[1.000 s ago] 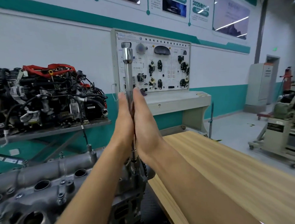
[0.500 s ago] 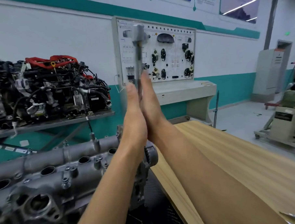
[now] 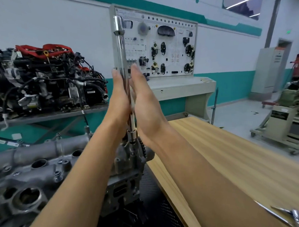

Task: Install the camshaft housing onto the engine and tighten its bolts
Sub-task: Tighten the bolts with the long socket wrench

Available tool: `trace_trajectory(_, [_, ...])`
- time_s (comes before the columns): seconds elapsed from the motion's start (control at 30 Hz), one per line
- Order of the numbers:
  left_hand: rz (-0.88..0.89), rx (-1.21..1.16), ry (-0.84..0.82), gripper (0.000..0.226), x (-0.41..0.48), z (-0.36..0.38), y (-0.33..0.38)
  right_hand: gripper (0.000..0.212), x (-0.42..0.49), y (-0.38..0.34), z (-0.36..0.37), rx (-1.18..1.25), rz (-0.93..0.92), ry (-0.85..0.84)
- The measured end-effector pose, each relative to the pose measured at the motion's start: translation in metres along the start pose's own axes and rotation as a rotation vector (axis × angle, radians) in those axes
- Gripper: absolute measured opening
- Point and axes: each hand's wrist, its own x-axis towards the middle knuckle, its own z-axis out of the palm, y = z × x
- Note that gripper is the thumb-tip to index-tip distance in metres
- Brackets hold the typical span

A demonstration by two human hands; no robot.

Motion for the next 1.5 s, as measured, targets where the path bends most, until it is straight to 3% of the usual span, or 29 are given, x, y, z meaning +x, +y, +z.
trace_trajectory(0.13, [0.052,-0.161,-0.021,0.064,-0.011,0.013,-0.014,0.082,0.016,-0.003,-0.006,0.024,0.086,0.011])
trace_trajectory(0.2, [0.09,-0.025,-0.016,0.055,-0.011,0.008,-0.02,0.08,0.015,0.001,-0.002,-0.012,0.156,-0.02])
trace_trajectory(0.27, [0.053,0.054,-0.051,0.041,-0.009,0.0,-0.021,0.063,0.014,0.0,-0.01,-0.19,0.143,-0.017])
trace_trajectory(0.4, [-0.019,0.217,-0.147,0.068,-0.014,-0.017,-0.025,0.02,0.019,-0.029,-0.036,-0.423,-0.034,-0.041])
trace_trajectory(0.47, [0.081,0.365,-0.168,0.061,-0.017,-0.026,-0.026,0.019,0.02,-0.034,-0.04,-0.501,-0.114,-0.016])
trace_trajectory(0.57, [0.277,0.495,-0.052,0.026,-0.019,-0.037,-0.025,0.043,0.023,-0.033,-0.034,-0.817,-0.324,0.154])
trace_trajectory(0.67, [0.266,0.534,-0.004,0.016,-0.02,-0.038,-0.02,0.052,0.027,-0.038,-0.025,-0.96,-0.405,0.162])
trace_trajectory(0.77, [0.14,0.439,-0.186,0.012,-0.012,-0.049,-0.014,0.039,0.036,-0.054,-0.029,-0.801,-0.233,-0.059])
trace_trajectory(0.9, [-0.037,0.375,-0.53,0.026,-0.001,-0.064,-0.003,0.017,0.041,-0.068,-0.047,-0.356,0.0,-0.389])
trace_trajectory(1.0, [0.01,0.453,-0.527,0.019,0.0,-0.064,-0.001,0.006,0.041,-0.061,-0.042,-0.34,-0.105,-0.241])
trace_trajectory(1.07, [0.208,0.576,-0.324,0.007,-0.003,-0.057,-0.008,0.028,0.041,-0.052,-0.036,-0.547,-0.274,0.04])
trace_trajectory(1.13, [0.315,0.611,-0.162,0.014,-0.006,-0.049,-0.016,0.044,0.043,-0.048,-0.032,-0.712,-0.359,0.199])
trace_trajectory(1.2, [0.265,0.555,-0.179,0.009,-0.004,-0.045,-0.02,0.041,0.045,-0.049,-0.03,-0.686,-0.252,0.126])
trace_trajectory(1.3, [0.13,0.531,-0.429,0.013,0.008,-0.053,-0.015,0.024,0.048,-0.06,-0.044,-0.362,-0.03,-0.167])
trace_trajectory(1.37, [0.066,0.521,-0.561,0.022,0.01,-0.059,-0.008,0.021,0.045,-0.067,-0.05,-0.218,-0.006,-0.263])
trace_trajectory(1.43, [0.142,0.637,-0.546,0.026,0.01,-0.06,-0.008,0.016,0.045,-0.068,-0.048,-0.288,-0.083,-0.149])
trace_trajectory(1.5, [0.303,0.769,-0.387,0.027,0.007,-0.056,-0.011,0.03,0.046,-0.063,-0.04,-0.488,-0.231,0.065])
